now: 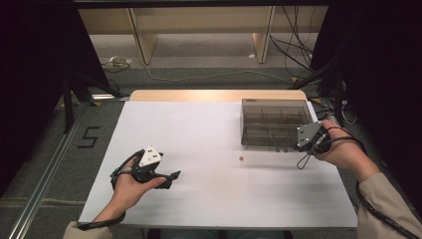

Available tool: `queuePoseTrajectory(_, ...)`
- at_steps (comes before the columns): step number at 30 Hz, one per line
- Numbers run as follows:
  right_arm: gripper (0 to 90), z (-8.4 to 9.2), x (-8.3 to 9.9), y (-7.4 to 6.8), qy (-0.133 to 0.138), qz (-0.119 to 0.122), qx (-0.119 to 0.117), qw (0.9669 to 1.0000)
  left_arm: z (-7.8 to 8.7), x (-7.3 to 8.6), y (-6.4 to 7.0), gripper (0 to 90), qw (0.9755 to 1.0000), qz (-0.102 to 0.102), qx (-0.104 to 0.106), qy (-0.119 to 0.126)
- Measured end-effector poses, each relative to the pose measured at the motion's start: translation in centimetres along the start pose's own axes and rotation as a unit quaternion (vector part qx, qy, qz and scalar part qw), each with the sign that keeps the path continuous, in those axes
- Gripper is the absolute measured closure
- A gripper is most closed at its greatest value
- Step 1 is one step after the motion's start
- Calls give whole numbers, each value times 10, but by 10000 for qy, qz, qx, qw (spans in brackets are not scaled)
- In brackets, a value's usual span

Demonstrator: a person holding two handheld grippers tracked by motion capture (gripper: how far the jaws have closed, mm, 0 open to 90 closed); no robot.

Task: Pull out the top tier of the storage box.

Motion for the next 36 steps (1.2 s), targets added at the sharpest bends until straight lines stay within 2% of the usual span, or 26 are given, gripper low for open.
queuePoseTrajectory(13, 863, 1, 1, -2, 26, -26, -24, 10000, 1, 0, 0, 131, 10000, 4, 5, -3)
queuePoseTrajectory(19, 863, 1, 1, -2, 13, 42, -11, 10000, 0, 0, 0, 131, 10000, 5, 3, -4)
queuePoseTrajectory(21, 863, 2, 2, -4, 4, -18, -23, 10000, 0, 0, 0, 131, 10000, 15, 4, 2)
queuePoseTrajectory(34, 864, 2, 2, -4, 27, 14, -37, 10000, 0, 0, 1, 131, 10000, 22, 6, 4)
queuePoseTrajectory(36, 863, 2, 3, -5, 33, -42, -41, 10000, 0, 0, 1, 131, 10000, 23, 6, 9)
Point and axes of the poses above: each handheld gripper's, and its own axes: z roughly backward along the jaws, x roughly out of its underside, y roughly to its right, the point moved 4 cm from there along -z, roughly forward along the jaws, and after that the axes turned 3 degrees about y, right-handed, at the moved point
